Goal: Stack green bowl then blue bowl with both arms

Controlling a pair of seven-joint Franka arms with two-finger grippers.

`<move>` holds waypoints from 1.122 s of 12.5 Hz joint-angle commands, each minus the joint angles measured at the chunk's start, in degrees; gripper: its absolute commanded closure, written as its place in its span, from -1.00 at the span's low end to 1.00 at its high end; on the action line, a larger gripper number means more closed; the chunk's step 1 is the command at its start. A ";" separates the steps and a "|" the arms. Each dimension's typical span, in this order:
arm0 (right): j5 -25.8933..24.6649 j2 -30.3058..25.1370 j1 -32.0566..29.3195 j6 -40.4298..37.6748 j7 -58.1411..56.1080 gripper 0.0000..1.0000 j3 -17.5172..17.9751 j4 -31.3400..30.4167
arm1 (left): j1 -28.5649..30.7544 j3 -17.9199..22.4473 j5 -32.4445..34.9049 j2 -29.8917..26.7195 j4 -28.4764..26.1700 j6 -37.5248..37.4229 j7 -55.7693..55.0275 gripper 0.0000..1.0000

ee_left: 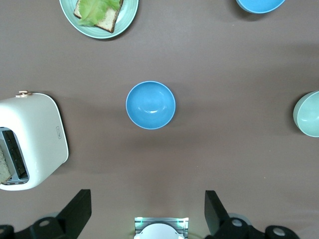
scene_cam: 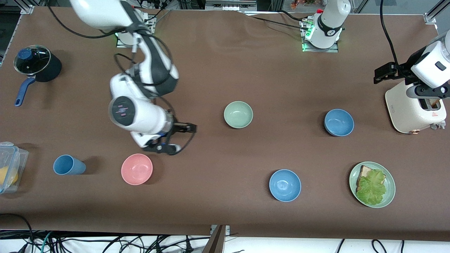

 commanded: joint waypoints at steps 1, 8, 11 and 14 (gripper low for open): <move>-2.19 -3.25 -1.39 -5.81 -9.18 -1.00 -5.13 -0.44 | -0.06 -0.18 0.74 0.27 1.30 -1.00 -0.38 -1.00; -2.99 -12.65 -4.89 -15.74 -16.16 -1.00 -15.98 -0.44 | -0.15 -0.27 0.65 0.19 1.30 -1.00 -0.38 -1.00; -4.83 -15.64 -9.73 -16.99 -17.29 -1.00 -15.45 -1.14 | -0.15 -0.35 0.57 0.19 1.30 -1.00 -0.38 -1.00; -11.78 -16.61 -12.97 -17.00 -23.26 -1.00 -12.04 -1.32 | -0.15 -0.27 0.56 0.19 1.30 -1.08 -0.38 -1.00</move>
